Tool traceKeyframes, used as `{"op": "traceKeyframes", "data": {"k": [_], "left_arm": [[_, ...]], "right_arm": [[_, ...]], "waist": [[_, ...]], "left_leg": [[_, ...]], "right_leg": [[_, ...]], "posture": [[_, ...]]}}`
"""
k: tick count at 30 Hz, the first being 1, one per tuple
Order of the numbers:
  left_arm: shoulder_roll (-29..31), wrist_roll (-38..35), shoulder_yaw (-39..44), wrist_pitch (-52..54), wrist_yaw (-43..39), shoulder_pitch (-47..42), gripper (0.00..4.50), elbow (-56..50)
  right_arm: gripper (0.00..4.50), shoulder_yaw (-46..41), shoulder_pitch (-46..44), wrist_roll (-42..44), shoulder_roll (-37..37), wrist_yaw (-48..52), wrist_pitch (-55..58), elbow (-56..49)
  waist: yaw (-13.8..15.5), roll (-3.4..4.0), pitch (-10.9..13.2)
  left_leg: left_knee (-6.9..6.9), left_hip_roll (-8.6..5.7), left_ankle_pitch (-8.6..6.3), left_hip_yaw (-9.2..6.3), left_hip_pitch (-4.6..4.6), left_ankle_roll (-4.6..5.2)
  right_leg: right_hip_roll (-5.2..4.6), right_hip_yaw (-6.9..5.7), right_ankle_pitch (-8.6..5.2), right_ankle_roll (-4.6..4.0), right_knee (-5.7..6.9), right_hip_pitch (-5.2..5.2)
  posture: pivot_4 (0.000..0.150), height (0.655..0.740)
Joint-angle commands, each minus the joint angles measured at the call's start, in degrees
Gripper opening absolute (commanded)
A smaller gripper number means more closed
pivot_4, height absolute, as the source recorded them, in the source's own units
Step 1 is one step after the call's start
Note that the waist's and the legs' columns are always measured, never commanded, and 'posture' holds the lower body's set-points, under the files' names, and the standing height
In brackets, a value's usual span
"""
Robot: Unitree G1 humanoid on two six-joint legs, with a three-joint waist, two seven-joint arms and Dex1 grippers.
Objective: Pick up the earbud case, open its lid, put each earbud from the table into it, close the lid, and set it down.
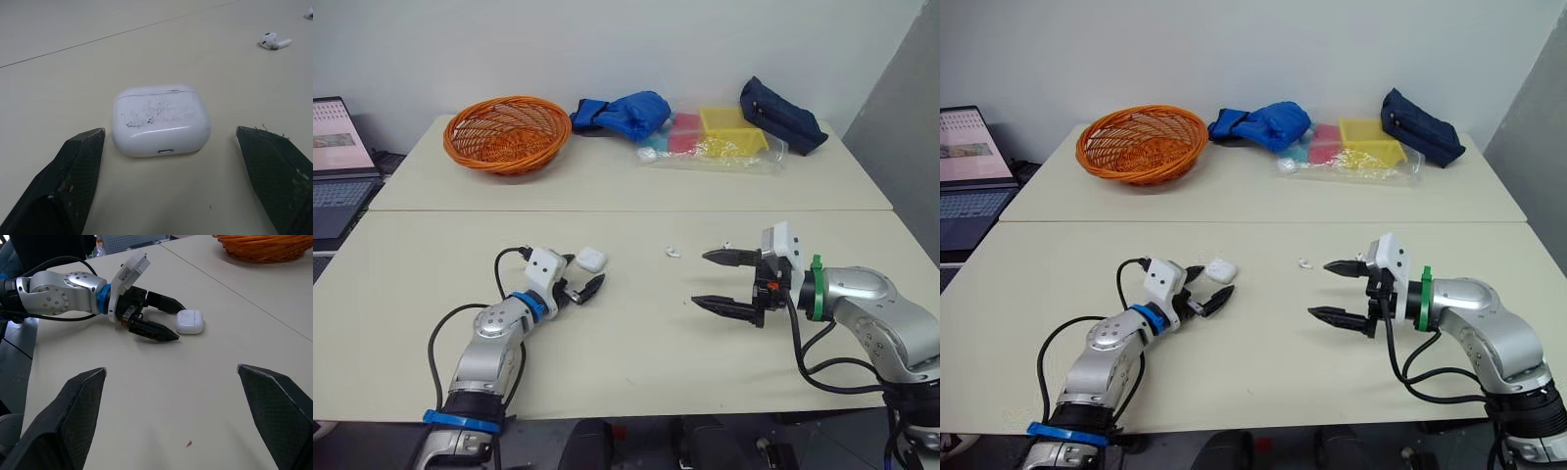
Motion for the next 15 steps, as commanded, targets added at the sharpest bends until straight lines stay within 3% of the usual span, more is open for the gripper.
{"op": "traceKeyframes", "data": {"k": [1, 5, 11, 15], "left_arm": [[-1.69, 1.54, -1.27, -2.01, 1.36, -2.03, 4.48, 2.09], [-2.67, 2.08, -0.44, -2.27, 2.73, -2.77, 4.48, 3.48], [-2.88, 1.64, 0.12, -2.34, 3.26, -2.76, 2.81, 3.68], [-2.17, 1.56, 0.15, -2.49, 2.55, -3.06, 2.81, 3.45]], "right_arm": [[4.5, -1.58, -1.02, 1.24, -0.83, 0.76, 0.2, -2.24], [4.5, -1.84, -1.16, 1.41, -1.08, 0.7, 0.47, -2.4], [4.5, -2.26, -0.84, 1.65, -1.27, 0.16, 0.69, -3.04], [4.5, -2.47, -0.81, 1.07, -0.96, -0.24, -0.05, -2.48]], "waist": [[0.07, 0.0, 0.0], [0.32, 0.0, 0.0], [0.35, 0.0, 0.0], [0.36, 0.0, 0.0]], "left_leg": [[0.0, 0.0, 0.0, -0.01, 0.0, 0.0], [0.03, -0.01, 0.0, -0.02, 0.01, 0.0], [0.11, -0.01, 0.0, -0.03, 0.02, 0.0], [0.14, -0.01, 0.0, -0.03, 0.02, 0.0]], "right_leg": [[0.0, -0.01, 0.0, 0.01, 0.0, 0.01], [0.0, -0.02, 0.02, 0.03, 0.02, 0.03], [0.0, -0.02, 0.02, 0.03, 0.09, 0.04], [0.0, -0.01, 0.02, 0.03, 0.1, 0.04]], "posture": [[0.15, 0.74], [0.15, 0.74], [0.15, 0.74], [0.15, 0.74]]}}
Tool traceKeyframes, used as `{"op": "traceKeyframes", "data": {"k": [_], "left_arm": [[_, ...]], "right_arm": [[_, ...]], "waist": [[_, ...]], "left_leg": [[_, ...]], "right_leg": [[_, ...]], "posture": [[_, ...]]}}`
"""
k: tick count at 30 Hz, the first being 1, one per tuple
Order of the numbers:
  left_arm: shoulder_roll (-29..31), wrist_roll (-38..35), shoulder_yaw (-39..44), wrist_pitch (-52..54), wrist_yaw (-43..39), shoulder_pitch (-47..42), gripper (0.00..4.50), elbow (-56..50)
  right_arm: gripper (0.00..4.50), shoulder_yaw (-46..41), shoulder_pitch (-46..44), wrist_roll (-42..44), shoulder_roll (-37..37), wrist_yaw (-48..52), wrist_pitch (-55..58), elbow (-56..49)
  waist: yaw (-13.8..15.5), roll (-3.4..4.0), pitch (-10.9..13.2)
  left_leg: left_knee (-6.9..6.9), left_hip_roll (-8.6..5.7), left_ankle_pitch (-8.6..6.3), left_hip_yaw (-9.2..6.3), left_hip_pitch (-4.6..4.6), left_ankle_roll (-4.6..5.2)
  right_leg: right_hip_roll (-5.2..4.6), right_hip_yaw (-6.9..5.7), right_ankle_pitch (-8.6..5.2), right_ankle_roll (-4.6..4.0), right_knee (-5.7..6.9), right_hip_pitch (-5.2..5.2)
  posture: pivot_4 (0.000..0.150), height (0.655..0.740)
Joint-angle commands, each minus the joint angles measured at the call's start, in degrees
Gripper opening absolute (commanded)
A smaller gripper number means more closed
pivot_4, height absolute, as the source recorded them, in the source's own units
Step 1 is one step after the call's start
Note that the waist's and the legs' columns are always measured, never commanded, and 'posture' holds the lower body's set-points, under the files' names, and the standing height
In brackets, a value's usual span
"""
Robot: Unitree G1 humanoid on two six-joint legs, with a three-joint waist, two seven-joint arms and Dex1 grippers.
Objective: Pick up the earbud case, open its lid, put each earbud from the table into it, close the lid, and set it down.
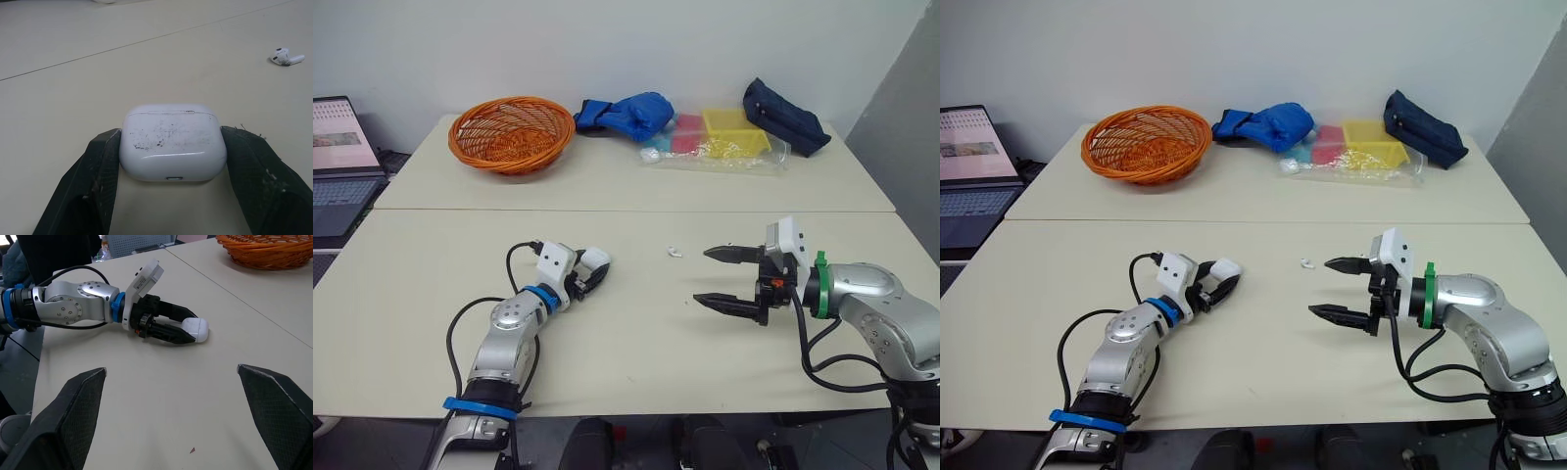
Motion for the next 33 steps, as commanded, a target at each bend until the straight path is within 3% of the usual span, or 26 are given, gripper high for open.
{"op": "traceKeyframes", "data": {"k": [1, 5, 9, 17, 24, 33], "left_arm": [[1.06, 0.11, 0.24, -0.51, -0.77, -1.09, 2.81, -0.24], [6.63, 2.76, -2.26, -9.38, -8.69, -7.77, 2.81, -0.64], [11.06, 6.06, -8.43, -31.89, -20.51, -16.92, 2.81, 2.53], [6.11, 5.3, -11.29, -58.64, -22.62, -26.11, 2.81, 12.47], [4.97, 5.11, -13.3, -68.46, -22.61, -30.63, 2.81, 19.72], [5.47, 2.87, -15.47, -72.9, -23.06, -31.73, 2.81, 22.17]], "right_arm": [[4.5, -1.63, -0.55, -0.01, -0.19, -0.52, -0.82, -1.2], [4.5, -2.04, -2.56, 0.06, -0.36, -3.35, 2.38, 0.3], [4.5, -2.85, -10.01, 3.94, 1.97, -9.41, 13.03, 3.25], [4.5, -7.61, -19.35, 16.78, 7.88, -15.04, 30.71, 8.44], [4.5, -8.23, -22.1, 21.01, 9.54, -17.87, 37.27, 8.63], [4.5, -8.64, -23.58, 21.91, 13.58, -21.77, 38.42, 10.05]], "waist": [[0.01, 0.0, 0.0], [0.05, -0.14, 0.09], [0.65, -0.15, 0.1], [0.75, -0.04, 0.04], [0.73, -0.03, 0.04], [0.62, -0.03, 0.04]], "left_leg": [[0.0, 0.0, 0.0, 0.01, 0.0, 0.0], [0.0, 0.02, 0.0, -0.01, -0.02, 0.0], [0.06, 0.03, 0.0, -0.03, -0.14, 0.0], [0.02, 0.0, -0.05, 0.08, -0.44, 0.06], [0.08, -0.01, -0.05, -0.01, -0.59, 0.06], [0.15, 0.03, -0.04, -0.03, -0.55, 0.07]], "right_leg": [[0.0, 0.0, 0.0, 0.0, 0.0, 0.0], [0.05, -0.01, 0.0, 0.0, 0.0, -0.02], [0.09, -0.03, -0.01, -0.15, 0.01, -0.1], [-0.01, -0.01, 0.14, -0.2, -0.16, -0.26], [0.04, -0.07, 0.12, -0.12, -0.13, -0.35], [0.1, -0.06, 0.01, 0.1, 0.03, -0.36]], "posture": [[0.15, 0.74], [0.15, 0.74], [0.15, 0.74], [0.15, 0.74], [0.15, 0.74], [0.15, 0.74]]}}
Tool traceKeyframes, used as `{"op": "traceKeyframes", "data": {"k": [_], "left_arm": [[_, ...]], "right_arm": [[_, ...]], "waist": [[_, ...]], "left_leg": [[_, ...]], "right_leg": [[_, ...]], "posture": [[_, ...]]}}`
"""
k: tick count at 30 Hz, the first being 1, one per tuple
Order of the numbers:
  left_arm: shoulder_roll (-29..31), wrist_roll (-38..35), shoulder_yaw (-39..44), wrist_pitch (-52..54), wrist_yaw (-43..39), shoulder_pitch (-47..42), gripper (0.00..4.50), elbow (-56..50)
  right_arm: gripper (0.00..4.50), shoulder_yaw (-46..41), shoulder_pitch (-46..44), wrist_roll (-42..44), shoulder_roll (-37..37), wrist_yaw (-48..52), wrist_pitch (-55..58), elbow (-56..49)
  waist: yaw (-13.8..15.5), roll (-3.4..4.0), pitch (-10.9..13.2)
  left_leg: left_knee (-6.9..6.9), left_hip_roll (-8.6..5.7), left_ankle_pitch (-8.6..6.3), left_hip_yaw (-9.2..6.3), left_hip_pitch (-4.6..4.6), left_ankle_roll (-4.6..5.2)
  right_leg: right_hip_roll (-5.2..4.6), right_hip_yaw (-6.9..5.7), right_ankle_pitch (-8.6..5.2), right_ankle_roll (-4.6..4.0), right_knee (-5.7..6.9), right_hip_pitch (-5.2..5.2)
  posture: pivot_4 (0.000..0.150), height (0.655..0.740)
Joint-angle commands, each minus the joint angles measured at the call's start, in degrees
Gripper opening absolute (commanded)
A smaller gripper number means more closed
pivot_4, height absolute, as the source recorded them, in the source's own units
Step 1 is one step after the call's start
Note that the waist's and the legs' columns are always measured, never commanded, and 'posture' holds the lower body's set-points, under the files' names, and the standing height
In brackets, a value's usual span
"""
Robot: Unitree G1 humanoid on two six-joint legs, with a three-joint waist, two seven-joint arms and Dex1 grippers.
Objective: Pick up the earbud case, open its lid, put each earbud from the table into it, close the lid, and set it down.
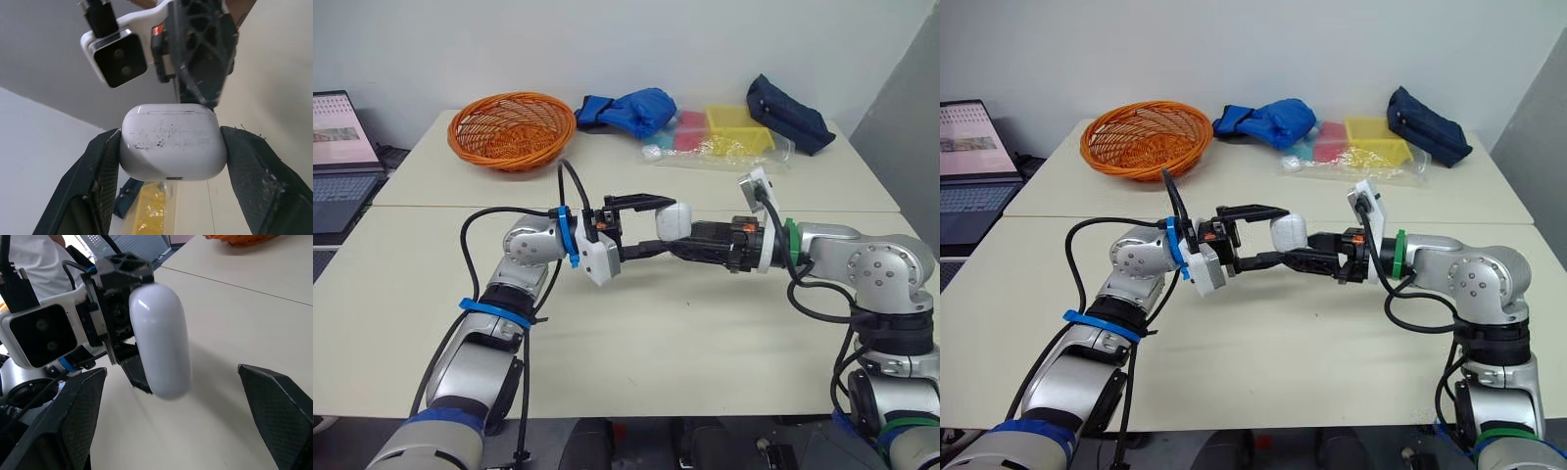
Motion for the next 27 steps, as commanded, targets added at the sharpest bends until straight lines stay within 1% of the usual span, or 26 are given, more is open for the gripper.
{"op": "traceKeyframes", "data": {"k": [1, 4, 7, 9, 11, 12, 13, 15, 16, 20, 22, 24, 27], "left_arm": [[0.43, -2.03, -0.51, -1.87, 0.07, -1.98, 2.81, 0.04], [0.41, -2.16, -0.73, -2.03, -0.05, -2.23, 2.81, 0.66], [0.27, -2.26, -0.87, -2.21, 0.2, -2.54, 2.81, 0.84], [0.27, -1.93, -1.07, -2.59, 0.22, -2.74, 2.81, 1.08], [0.22, -1.59, -1.12, -3.0, 0.39, -2.89, 2.81, 1.46], [0.19, -1.47, -1.2, -3.3, 0.46, -2.92, 2.81, 1.57], [0.17, -1.51, -1.33, -3.64, 0.5, -2.87, 2.81, 1.51], [0.18, -1.66, -1.58, -3.84, 0.52, -2.7, 2.81, 1.26], [0.19, -1.73, -1.57, -3.73, 0.65, -2.67, 2.81, 1.06], [0.25, -1.53, -1.44, -3.63, 0.99, -2.79, 2.81, 0.98], [0.37, -2.4, -1.76, -1.88, 0.22, -3.11, 2.81, 0.23], [0.34, -3.29, -2.02, 3.2, -0.97, -3.72, 3.56, -0.84], [2.17, -7.84, -4.19, 14.17, -8.17, -3.57, 4.48, -6.29]], "right_arm": [[4.5, -1.71, -1.65, 1.55, 0.24, -0.74, 0.53, -0.42], [4.5, -1.89, -2.11, 1.72, 0.5, -0.96, 1.05, 0.25], [3.88, -1.43, -1.89, 2.11, 0.32, -0.24, 1.85, 0.16], [3.21, -1.3, -1.75, 2.23, 0.28, 0.0, 2.24, 0.07], [2.4, -1.16, -1.6, 2.2, 0.32, 0.02, 2.28, -0.01], [2.09, -0.96, -1.44, 2.05, 0.31, 0.17, 2.11, -0.08], [1.63, -1.01, -1.41, 1.9, 0.48, 0.07, 1.93, 0.17], [0.93, -0.95, -1.59, 1.56, 0.45, 0.17, 1.44, 0.73], [0.86, -1.06, -1.86, 1.53, 0.28, 0.37, 1.36, 1.11], [0.86, -0.93, -2.14, 1.32, -0.19, 1.09, 1.14, 1.31], [0.86, -0.35, -2.17, 0.68, -0.64, 1.73, 0.37, 1.07], [0.86, 0.4, -2.27, -0.34, -1.47, 2.68, -0.64, 0.95], [0.85, 1.7, -2.25, -3.37, -2.58, 3.43, -3.81, 0.87]], "waist": [[0.0, 0.0, 0.0], [0.01, 0.0, 0.0], [0.0, 0.0, 0.0], [0.01, 0.0, 0.0], [0.01, 0.0, 0.0], [0.01, 0.0, 0.0], [0.01, 0.0, 0.0], [0.0, 0.0, 0.0], [0.0, 0.0, 0.0], [0.0, 0.0, 0.0], [0.0, 0.0, 0.0], [-0.01, 0.0, 0.0], [-0.17, 0.0, 0.0]], "left_leg": [[0.0, 0.0, 0.0, 0.0, 0.0, 0.0], [0.0, 0.0, 0.0, 0.0, 0.0, 0.0], [0.0, 0.0, 0.0, 0.01, 0.0, 0.0], [0.0, 0.0, 0.0, 0.0, 0.0, 0.0], [-0.01, 0.01, 0.0, 0.0, 0.0, 0.0], [-0.01, 0.01, 0.0, 0.0, 0.0, 0.0], [0.0, 0.01, 0.0, -0.01, 0.0, 0.0], [0.0, 0.0, 0.0, -0.01, 0.0, 0.0], [0.0, 0.01, 0.0, 0.0, 0.0, 0.0], [0.0, 0.01, 0.0, 0.0, 0.0, 0.0], [0.0, 0.01, 0.0, -0.01, 0.0, 0.0], [0.0, 0.0, 0.0, -0.01, 0.0, 0.0], [0.01, 0.0, 0.0, 0.0, -0.01, 0.0]], "right_leg": [[0.0, 0.0, 0.0, 0.0, 0.01, 0.0], [0.0, 0.0, 0.0, 0.0, 0.0, 0.0], [0.0, 0.01, 0.0, 0.0, -0.01, 0.0], [0.0, 0.0, 0.0, 0.0, -0.01, 0.0], [0.01, 0.0, 0.0, -0.01, 0.0, 0.0], [0.01, 0.0, 0.0, -0.01, 0.0, 0.0], [0.01, 0.0, 0.0, 0.0, 0.0, 0.0], [0.02, 0.0, 0.0, 0.0, 0.0, 0.0], [0.01, 0.0, 0.0, 0.0, 0.01, 0.0], [0.02, 0.0, 0.0, 0.0, 0.0, 0.0], [0.01, 0.0, 0.0, -0.01, 0.0, 0.0], [0.02, 0.0, 0.0, 0.0, 0.01, 0.0], [0.02, 0.01, 0.0, 0.0, 0.01, 0.0]], "posture": [[0.15, 0.74], [0.15, 0.74], [0.15, 0.74], [0.15, 0.74], [0.15, 0.74], [0.15, 0.74], [0.15, 0.74], [0.15, 0.74], [0.15, 0.74], [0.15, 0.74], [0.15, 0.74], [0.15, 0.74], [0.15, 0.74]]}}
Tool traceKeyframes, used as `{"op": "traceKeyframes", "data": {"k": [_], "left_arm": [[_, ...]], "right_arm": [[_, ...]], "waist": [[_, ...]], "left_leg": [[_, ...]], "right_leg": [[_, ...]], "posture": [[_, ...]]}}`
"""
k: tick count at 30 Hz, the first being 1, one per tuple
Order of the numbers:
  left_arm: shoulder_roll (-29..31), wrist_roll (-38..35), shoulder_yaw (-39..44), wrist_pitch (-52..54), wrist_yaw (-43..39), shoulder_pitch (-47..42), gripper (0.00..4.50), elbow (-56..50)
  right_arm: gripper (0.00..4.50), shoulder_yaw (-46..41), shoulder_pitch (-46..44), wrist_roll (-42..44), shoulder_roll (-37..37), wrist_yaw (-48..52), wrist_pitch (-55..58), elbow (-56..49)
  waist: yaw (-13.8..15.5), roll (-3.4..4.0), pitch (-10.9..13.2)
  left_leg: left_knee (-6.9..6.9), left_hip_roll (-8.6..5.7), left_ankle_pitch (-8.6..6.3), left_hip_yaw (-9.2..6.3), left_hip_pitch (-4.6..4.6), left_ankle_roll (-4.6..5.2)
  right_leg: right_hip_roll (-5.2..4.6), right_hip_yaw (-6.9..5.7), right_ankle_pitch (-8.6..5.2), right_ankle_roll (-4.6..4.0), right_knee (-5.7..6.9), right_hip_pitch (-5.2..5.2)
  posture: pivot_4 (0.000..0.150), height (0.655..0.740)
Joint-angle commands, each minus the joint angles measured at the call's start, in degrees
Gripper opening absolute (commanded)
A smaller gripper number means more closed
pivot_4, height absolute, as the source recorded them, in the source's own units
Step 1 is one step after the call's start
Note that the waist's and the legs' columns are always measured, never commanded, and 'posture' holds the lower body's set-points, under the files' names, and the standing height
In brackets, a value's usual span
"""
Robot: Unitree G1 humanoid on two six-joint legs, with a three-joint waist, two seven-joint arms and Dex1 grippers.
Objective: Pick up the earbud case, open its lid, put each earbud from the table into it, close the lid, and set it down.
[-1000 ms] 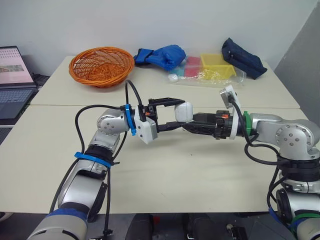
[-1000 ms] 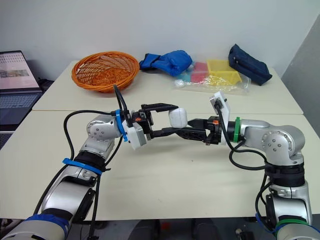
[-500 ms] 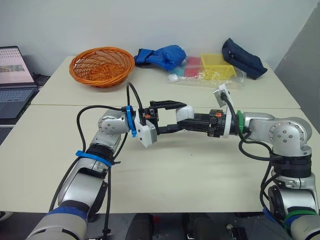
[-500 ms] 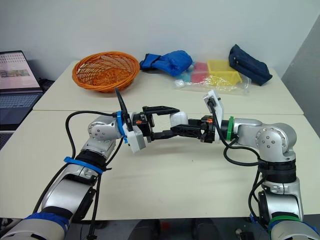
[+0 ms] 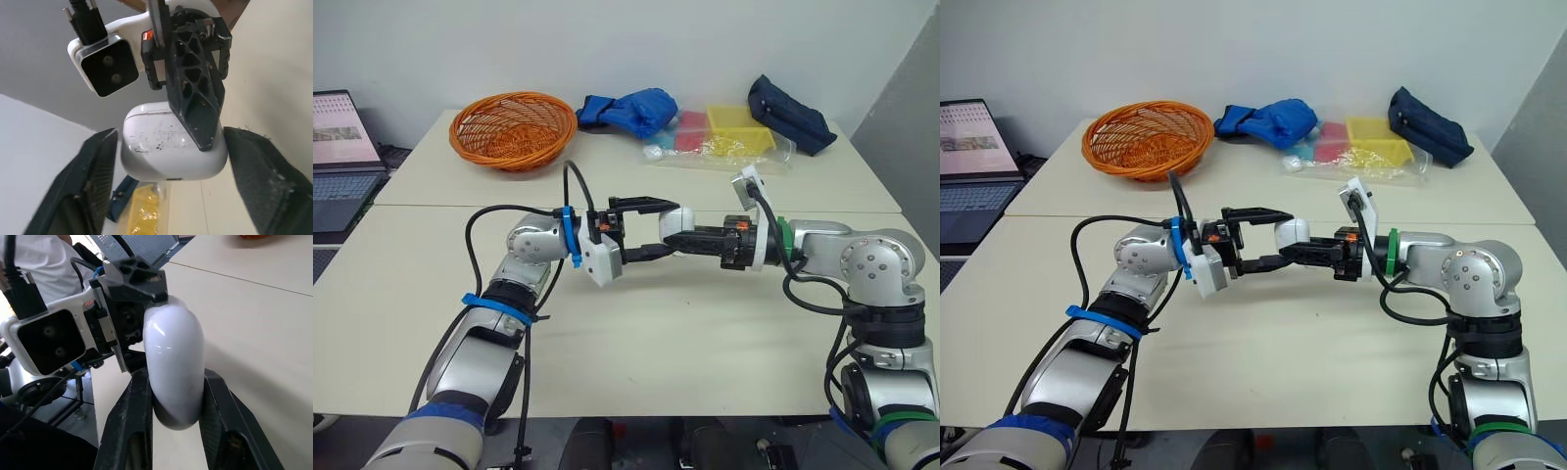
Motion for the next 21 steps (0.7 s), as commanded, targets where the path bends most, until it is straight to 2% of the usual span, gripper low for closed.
{"op": "traceKeyframes", "data": {"k": [1, 4, 6, 10, 14, 17, 21], "left_arm": [[1.56, -5.31, -1.32, 10.33, -5.92, -1.29, 4.5, -7.12], [3.15, -6.65, -1.5, 22.5, -9.44, -2.47, 4.5, -12.21], [3.93, -7.06, -1.75, 36.58, -11.01, -5.73, 4.5, -14.91], [6.15, -4.91, -3.59, 57.37, -14.17, -9.37, 4.5, -19.81], [6.59, -1.63, -4.8, 61.44, -16.87, -11.44, 4.5, -21.44], [7.43, 1.07, -7.22, 65.36, -20.0, -11.73, 4.5, -23.8], [5.57, 2.22, -7.24, 71.91, -18.36, -11.53, 4.5, -25.32]], "right_arm": [[0.85, 0.41, -1.26, -2.58, -1.09, 1.41, -4.05, -0.68], [0.85, 3.97, -0.69, -8.59, -3.62, 3.02, -9.41, -0.67], [0.85, 11.6, 0.83, -18.54, -8.1, 6.04, -18.83, -1.57], [0.85, 20.67, 1.7, -31.21, -12.17, 9.12, -31.31, -2.27], [0.85, 24.71, 1.19, -38.29, -12.76, 10.8, -37.12, -2.88], [0.85, 25.44, 0.28, -40.85, -11.38, 10.6, -37.46, -3.48], [0.85, 24.58, -0.48, -41.92, -9.17, 10.53, -35.85, -4.25]], "waist": [[-0.12, 0.0, 0.0], [-0.26, 0.0, 0.0], [-0.27, 0.01, 0.01], [-0.58, 0.01, 0.01], [-1.33, 0.03, 0.02], [-1.5, 0.05, 0.03], [-1.34, 0.05, 0.03]], "left_leg": [[-0.01, 0.0, 0.0, 0.0, 0.01, 0.0], [-0.01, 0.02, 0.0, -0.03, 0.01, 0.0], [0.0, 0.02, 0.0, -0.05, 0.0, 0.0], [0.03, -0.03, 0.0, -0.06, -0.01, 0.0], [-0.01, -0.02, 0.0, -0.07, -0.01, 0.0], [-0.01, 0.02, 0.0, -0.07, -0.01, 0.0], [0.01, 0.04, 0.0, -0.1, 0.0, 0.0]], "right_leg": [[0.01, 0.0, 0.0, 0.0, 0.0, 0.0], [0.05, -0.01, -0.01, -0.01, 0.01, -0.01], [0.07, -0.02, -0.01, -0.01, 0.01, -0.01], [0.07, -0.01, -0.03, 0.01, -0.02, -0.01], [0.09, -0.01, -0.04, -0.01, -0.04, -0.03], [0.16, 0.01, -0.06, -0.03, 0.02, -0.08], [0.18, -0.01, -0.08, -0.08, 0.13, -0.13]], "posture": [[0.15, 0.74], [0.15, 0.74], [0.15, 0.74], [0.15, 0.74], [0.15, 0.74], [0.15, 0.74], [0.15, 0.74]]}}
